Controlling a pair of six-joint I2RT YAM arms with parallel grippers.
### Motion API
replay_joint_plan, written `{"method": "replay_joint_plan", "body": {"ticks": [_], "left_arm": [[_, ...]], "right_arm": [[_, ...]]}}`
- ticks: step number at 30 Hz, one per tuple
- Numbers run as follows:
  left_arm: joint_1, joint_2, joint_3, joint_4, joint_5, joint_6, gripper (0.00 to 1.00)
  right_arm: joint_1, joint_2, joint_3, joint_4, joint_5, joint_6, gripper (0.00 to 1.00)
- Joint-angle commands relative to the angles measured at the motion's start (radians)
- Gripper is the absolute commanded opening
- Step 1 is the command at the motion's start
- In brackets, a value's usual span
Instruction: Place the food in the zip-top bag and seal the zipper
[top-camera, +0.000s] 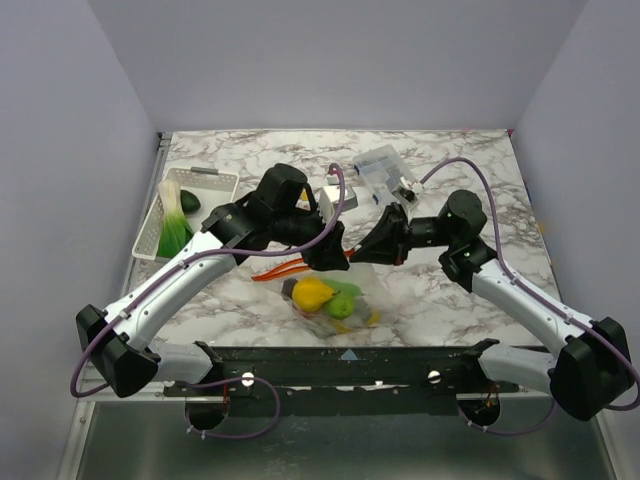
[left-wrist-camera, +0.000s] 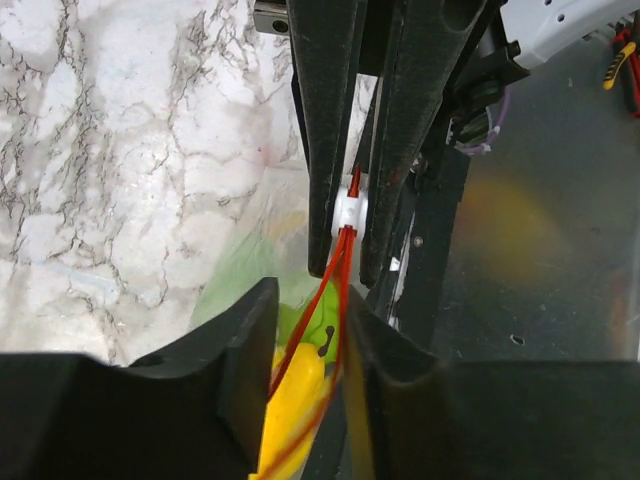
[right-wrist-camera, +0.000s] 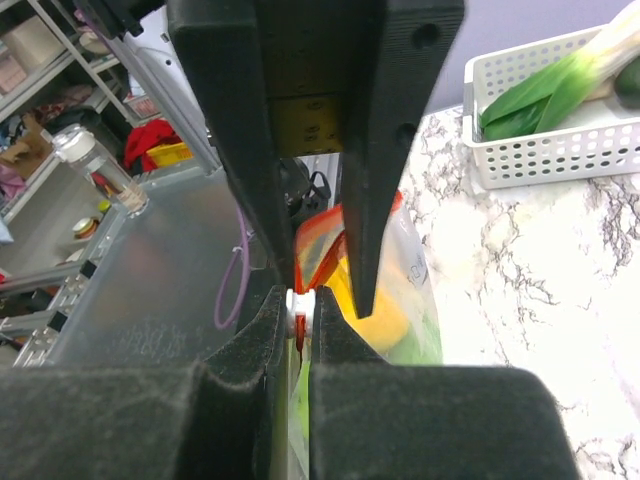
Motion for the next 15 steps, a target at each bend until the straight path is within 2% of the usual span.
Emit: {"method": "replay_joint_plan", "body": {"ticks": [1, 2, 4, 8, 11, 15], "left_arm": [[0.013, -0.023, -0.004, -0.024, 0.033, 0.034, 0.2], [0.014, -0.034, -0.016, -0.02, 0.032, 0.034, 0.13], [0.014, -0.053, -0.036, -0.009, 0.032, 0.033, 0.01], [0.014, -0.075, -0.058, 0.004, 0.021, 0.028, 0.0], [0.013, -0.085, -0.067, 0.017, 0.024, 0.013, 0.0], [0.014, -0.094, -0.065, 0.022, 0.055, 0.004, 0.0]], "right_arm": [[-0.002, -0.044, 0.041, -0.081, -0.005, -0.029, 0.01], [-0.003, -0.051, 0.051, -0.121, 0.028, -0.037, 0.02], [-0.002, -0.056, 0.108, -0.287, 0.12, -0.07, 0.2], [-0.003, -0.049, 0.254, -0.642, 0.249, -0.097, 0.52], [-0.001, -0.058, 0.321, -0.782, 0.3, -0.114, 0.63], [-0.001, -0.05, 0.394, -0.888, 0.277, -0.186, 0.62]]}}
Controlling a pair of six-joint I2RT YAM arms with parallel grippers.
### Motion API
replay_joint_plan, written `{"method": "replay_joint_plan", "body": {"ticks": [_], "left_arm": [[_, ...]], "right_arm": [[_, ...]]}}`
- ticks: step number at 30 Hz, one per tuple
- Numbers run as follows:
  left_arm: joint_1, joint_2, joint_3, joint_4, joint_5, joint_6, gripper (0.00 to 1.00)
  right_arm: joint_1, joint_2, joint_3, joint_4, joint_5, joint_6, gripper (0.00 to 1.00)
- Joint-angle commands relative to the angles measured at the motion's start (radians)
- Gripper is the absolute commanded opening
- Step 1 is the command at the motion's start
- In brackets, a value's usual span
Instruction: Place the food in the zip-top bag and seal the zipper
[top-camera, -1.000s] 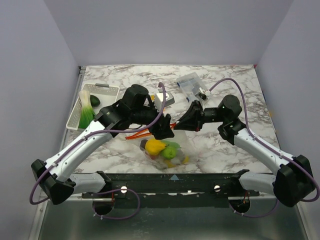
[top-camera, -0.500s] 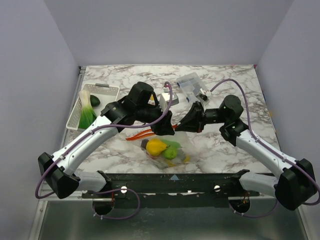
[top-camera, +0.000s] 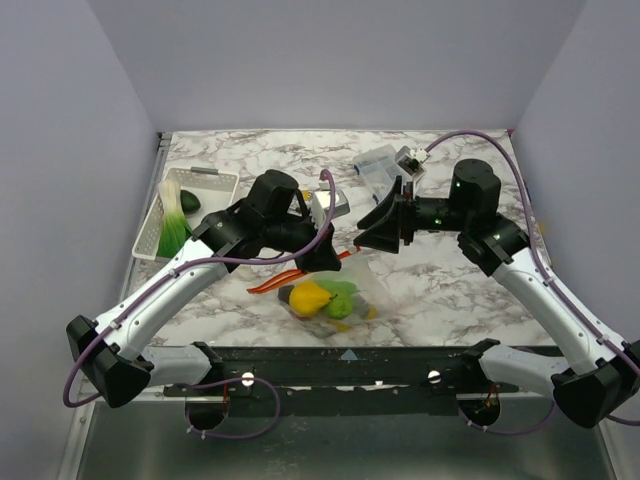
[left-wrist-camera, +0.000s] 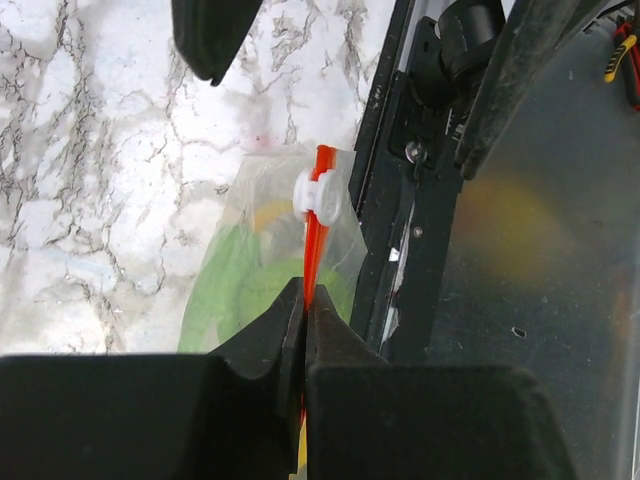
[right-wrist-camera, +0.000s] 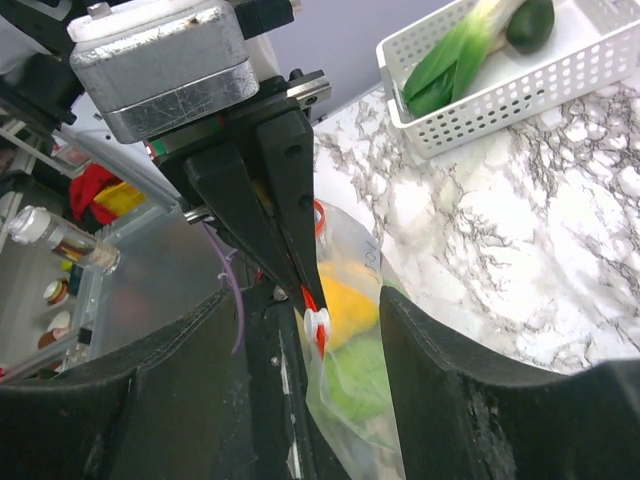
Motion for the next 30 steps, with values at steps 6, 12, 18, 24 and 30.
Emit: {"method": "replay_joint_plan", "body": {"ticks": [6, 12, 18, 24, 30], "left_arm": [[0.002, -0.047, -0.018, 0.032, 0.059, -0.017, 0.0], [0.002, -0.046, -0.02, 0.031, 0.06, -0.019, 0.0], [0.001, -0.049, -0.024, 0.029, 0.062, -0.02, 0.0], [0.001, -0.051, -0.033, 0.028, 0.06, -0.018, 0.0], [0.002, -0.048, -0.029, 0.028, 0.06, -0.018, 0.0]], "right_arm": [[0.012, 0.064, 0.179, -0.369, -0.027, -0.194, 0.59], [0.089, 0.163, 0.265, -0.471, 0.021, -0.267, 0.57], [0.092, 0.197, 0.292, -0.498, 0.015, -0.279, 0.43], [0.093, 0.213, 0.311, -0.533, 0.016, -0.276, 0.29], [0.092, 0.216, 0.336, -0.573, -0.008, -0.288, 0.2]]}}
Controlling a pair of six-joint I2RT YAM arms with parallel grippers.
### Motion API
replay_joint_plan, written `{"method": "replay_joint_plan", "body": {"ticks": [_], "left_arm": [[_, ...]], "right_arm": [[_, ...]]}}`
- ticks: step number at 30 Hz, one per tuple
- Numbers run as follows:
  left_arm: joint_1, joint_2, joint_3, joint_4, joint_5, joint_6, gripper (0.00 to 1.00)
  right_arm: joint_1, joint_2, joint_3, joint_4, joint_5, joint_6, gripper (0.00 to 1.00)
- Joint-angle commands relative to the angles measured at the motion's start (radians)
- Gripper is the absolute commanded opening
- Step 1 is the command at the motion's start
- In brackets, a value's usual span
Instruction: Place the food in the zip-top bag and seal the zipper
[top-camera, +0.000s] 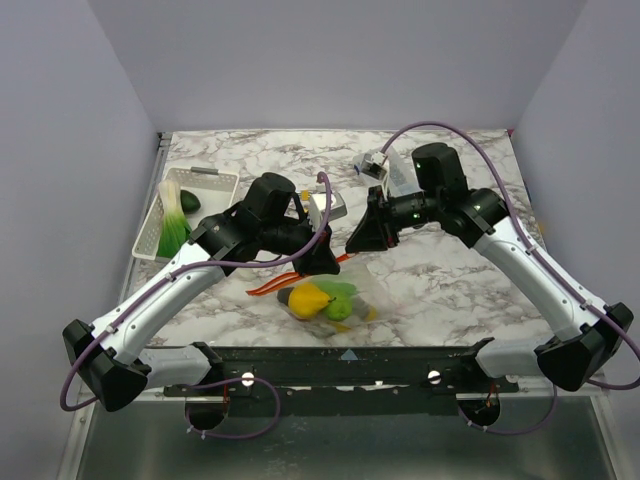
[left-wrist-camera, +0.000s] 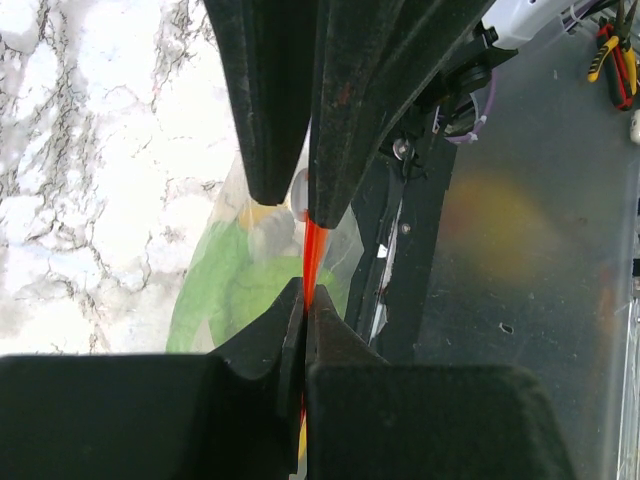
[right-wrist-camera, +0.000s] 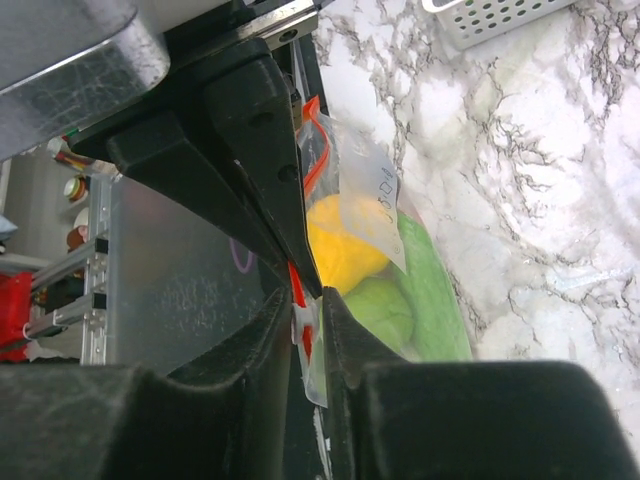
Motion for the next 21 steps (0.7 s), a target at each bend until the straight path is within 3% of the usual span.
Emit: {"method": "replay_joint_plan", "body": {"ticks": [1, 4, 7, 9, 12, 16, 21], "left_arm": [[0.002, -0.019, -0.001, 0.022, 0.039, 0.0, 0.0], [0.003, -0.011, 0.005, 0.02, 0.043, -0.002, 0.0], [0.005, -0.006, 0.008, 0.019, 0.053, -0.003, 0.0], [0.005, -0.008, 0.007, 0.019, 0.057, -0.002, 0.0], [0.006, -0.009, 0.005, 0.021, 0.057, -0.002, 0.0], [0.006, -0.004, 0.006, 0.025, 0.058, -0.007, 0.0], [0.014, 0.0, 0.009, 0.032, 0.062, -0.016, 0.0]], "right_arm": [[0.003, 0.008, 0.043, -0.062, -0.029, -0.023, 0.18], [0.012, 0.003, 0.039, -0.065, -0.027, -0.025, 0.15], [0.019, 0.004, 0.036, -0.078, -0.024, -0.041, 0.25], [0.023, 0.004, 0.031, -0.075, -0.018, -0.04, 0.24], [0.027, 0.004, 0.03, -0.072, -0.016, -0.037, 0.19], [0.044, 0.008, 0.033, -0.059, 0.002, -0.022, 0.02], [0.095, 0.023, 0.046, -0.056, 0.058, -0.008, 0.01]]}}
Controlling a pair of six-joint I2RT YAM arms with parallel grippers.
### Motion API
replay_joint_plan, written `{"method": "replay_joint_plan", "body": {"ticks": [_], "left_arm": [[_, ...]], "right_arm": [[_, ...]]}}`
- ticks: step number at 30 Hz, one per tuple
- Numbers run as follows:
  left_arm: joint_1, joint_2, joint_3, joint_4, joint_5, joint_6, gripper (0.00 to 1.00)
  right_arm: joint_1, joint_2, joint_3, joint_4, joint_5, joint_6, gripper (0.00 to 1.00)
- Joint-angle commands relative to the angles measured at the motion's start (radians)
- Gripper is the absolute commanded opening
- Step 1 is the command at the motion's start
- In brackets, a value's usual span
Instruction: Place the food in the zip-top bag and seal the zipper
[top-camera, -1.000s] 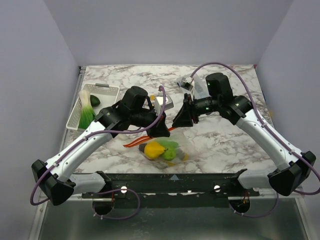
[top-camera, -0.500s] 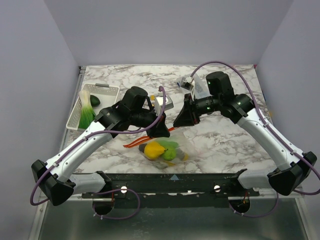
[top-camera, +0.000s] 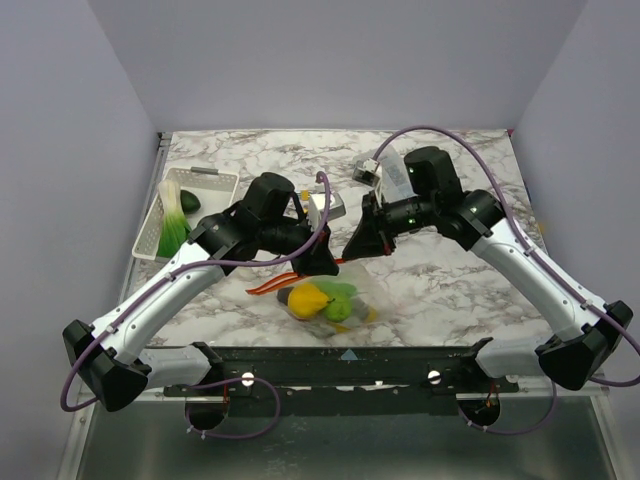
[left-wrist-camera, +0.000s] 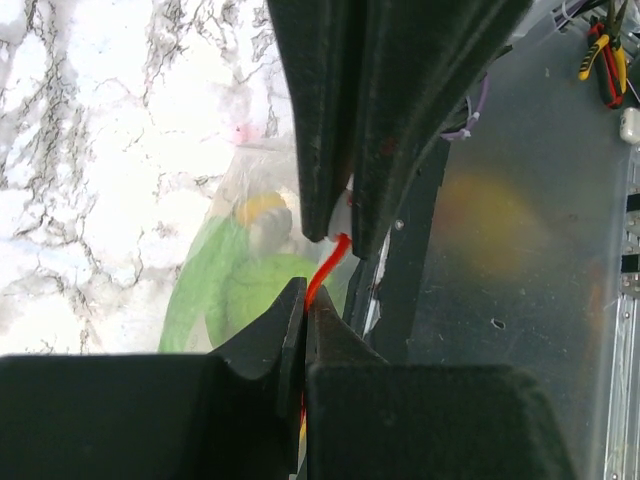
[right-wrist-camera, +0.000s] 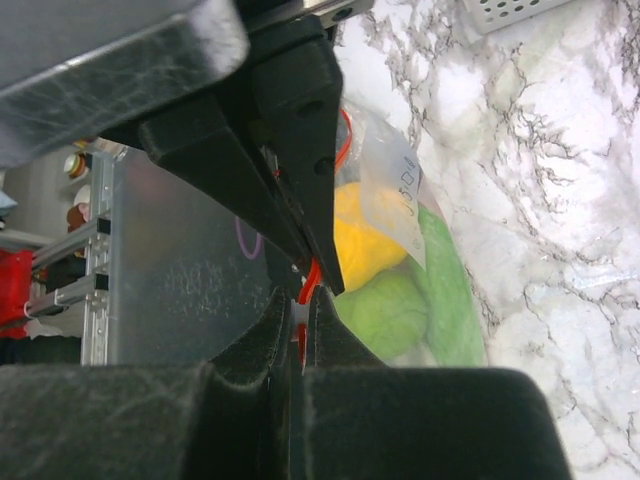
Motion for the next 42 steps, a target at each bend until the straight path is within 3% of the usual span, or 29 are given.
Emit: {"method": "replay_joint_plan", "body": {"ticks": [1, 7, 16, 22, 35, 42], "left_arm": [[0.012, 0.0, 0.009, 0.038, 0.048, -0.014, 0.0], [0.023, -0.014, -0.002, 0.056, 0.082, -0.021, 0.0], [0.023, -0.051, -0.03, 0.071, 0.103, -0.01, 0.0], [0.023, -0.065, -0.041, 0.07, 0.105, -0.006, 0.0], [0.023, -0.063, -0.041, 0.062, 0.1, -0.001, 0.0], [0.023, -0.065, -0.041, 0.057, 0.1, 0.002, 0.0]], "right_arm": [[0.059, 0.025, 0.032, -0.01, 0.063, 0.021, 0.01], [0.095, 0.033, 0.028, 0.026, 0.143, 0.065, 0.02], [0.098, 0.027, -0.012, 0.078, 0.331, 0.134, 0.18], [0.097, 0.006, 0.009, 0.032, 0.392, 0.116, 0.19], [0.094, 0.024, 0.119, -0.103, 0.268, 0.072, 0.42], [0.093, 0.023, 0.123, -0.14, 0.166, 0.041, 0.39]]}}
